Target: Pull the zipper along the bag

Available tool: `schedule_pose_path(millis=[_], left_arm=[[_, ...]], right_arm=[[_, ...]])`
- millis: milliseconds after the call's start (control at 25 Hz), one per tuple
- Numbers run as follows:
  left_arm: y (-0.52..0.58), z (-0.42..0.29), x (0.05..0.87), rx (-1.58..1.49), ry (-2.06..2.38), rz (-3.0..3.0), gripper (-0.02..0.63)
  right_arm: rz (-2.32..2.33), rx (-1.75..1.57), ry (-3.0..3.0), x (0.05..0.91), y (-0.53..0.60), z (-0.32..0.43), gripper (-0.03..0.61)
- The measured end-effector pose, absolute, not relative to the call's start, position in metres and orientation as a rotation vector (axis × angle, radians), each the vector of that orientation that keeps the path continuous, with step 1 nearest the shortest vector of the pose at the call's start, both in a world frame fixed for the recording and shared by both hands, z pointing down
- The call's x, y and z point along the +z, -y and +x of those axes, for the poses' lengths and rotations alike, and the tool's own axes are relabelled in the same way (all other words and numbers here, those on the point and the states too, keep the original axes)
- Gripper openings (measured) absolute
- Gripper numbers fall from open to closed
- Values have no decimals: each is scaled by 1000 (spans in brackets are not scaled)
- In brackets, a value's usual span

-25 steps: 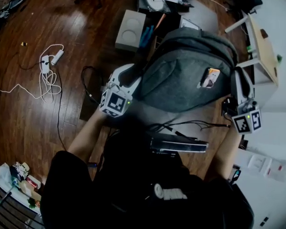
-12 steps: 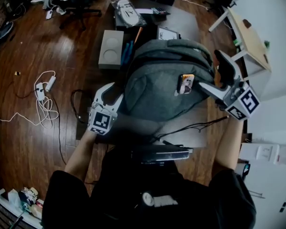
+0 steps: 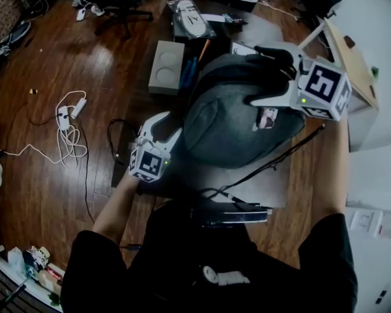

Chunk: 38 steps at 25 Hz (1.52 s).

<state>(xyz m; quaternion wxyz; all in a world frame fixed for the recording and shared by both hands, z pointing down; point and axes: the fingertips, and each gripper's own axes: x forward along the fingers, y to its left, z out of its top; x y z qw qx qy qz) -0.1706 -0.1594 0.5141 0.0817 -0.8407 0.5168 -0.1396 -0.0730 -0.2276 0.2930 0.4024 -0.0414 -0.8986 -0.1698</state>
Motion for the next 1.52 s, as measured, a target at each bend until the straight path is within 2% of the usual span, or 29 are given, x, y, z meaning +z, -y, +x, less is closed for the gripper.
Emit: schedule_pose_path(millis=[200, 360, 560, 640, 1000, 1360, 1520], left_arm=[[161, -168, 512, -443, -1470, -2515, 186], [160, -170, 510, -456, -1486, -2497, 187], [158, -168, 509, -481, -1501, -2448, 187], [160, -166, 513, -513, -1501, -2406, 187], [156, -166, 501, -512, -1481, -2163, 187], [158, -146, 512, -610, -1235, -2118, 75], [162, -142, 520, -646, -1063, -2223, 75]], right_arm=[[-167, -221, 2067, 298, 240, -59, 535], [-261, -88, 1863, 337, 235, -51, 531], [-256, -199, 1898, 338, 217, -45, 350], [-252, -218, 1919, 339, 213, -46, 322], [-223, -265, 1950, 341, 212, -49, 322], [-228, -280, 1954, 340, 209, -50, 322], [-240, -301, 1959, 341, 208, -53, 322]])
